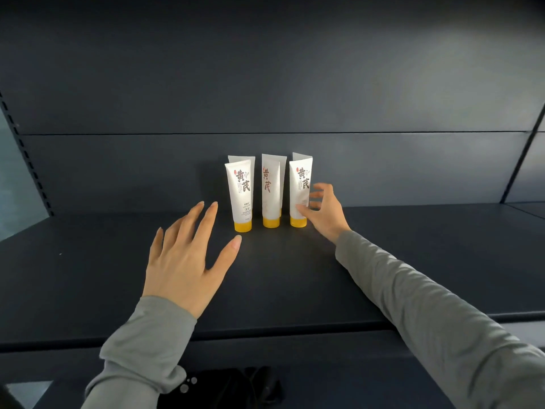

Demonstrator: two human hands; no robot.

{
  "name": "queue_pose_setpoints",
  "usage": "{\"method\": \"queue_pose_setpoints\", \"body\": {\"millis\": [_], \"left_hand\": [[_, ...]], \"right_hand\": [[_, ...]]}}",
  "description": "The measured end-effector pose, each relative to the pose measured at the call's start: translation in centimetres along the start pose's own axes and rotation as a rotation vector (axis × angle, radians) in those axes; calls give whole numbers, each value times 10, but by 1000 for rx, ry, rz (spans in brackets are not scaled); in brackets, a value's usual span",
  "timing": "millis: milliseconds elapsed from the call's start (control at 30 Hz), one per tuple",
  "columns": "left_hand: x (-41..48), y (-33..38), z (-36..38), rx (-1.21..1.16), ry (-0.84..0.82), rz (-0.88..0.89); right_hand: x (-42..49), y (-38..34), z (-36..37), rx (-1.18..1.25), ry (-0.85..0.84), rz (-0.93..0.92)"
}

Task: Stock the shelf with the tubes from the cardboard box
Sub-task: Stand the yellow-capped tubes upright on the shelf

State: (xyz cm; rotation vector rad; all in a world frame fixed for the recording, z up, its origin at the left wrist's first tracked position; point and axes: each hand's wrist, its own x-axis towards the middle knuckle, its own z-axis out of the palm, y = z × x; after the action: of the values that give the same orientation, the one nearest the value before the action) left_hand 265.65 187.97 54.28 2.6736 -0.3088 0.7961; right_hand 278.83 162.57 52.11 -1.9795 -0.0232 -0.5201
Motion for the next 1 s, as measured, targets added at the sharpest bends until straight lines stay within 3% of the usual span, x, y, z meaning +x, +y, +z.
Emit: {"method": "queue_pose_setpoints", "body": {"millis": [100, 300, 400, 667, 867, 1000], "left_hand": [[2, 10, 0, -49, -5, 52], [-12, 42, 5, -176, -66, 229], [-27, 64, 9, -288, -68, 314], [-74, 133, 23, -476, -224, 567], [-137, 186, 43, -599, -319, 720], [-169, 228, 67, -520, -418, 758]], "right_hand": [[-19, -14, -19, -122, 31, -36], [-100, -39, -73, -602, 96, -207], [-160, -43, -103, -698, 166, -198], [-306, -19, -188, -859, 360, 113], [-382, 23, -229, -663, 444, 327], [-436, 51, -255, -694, 480, 426]]}}
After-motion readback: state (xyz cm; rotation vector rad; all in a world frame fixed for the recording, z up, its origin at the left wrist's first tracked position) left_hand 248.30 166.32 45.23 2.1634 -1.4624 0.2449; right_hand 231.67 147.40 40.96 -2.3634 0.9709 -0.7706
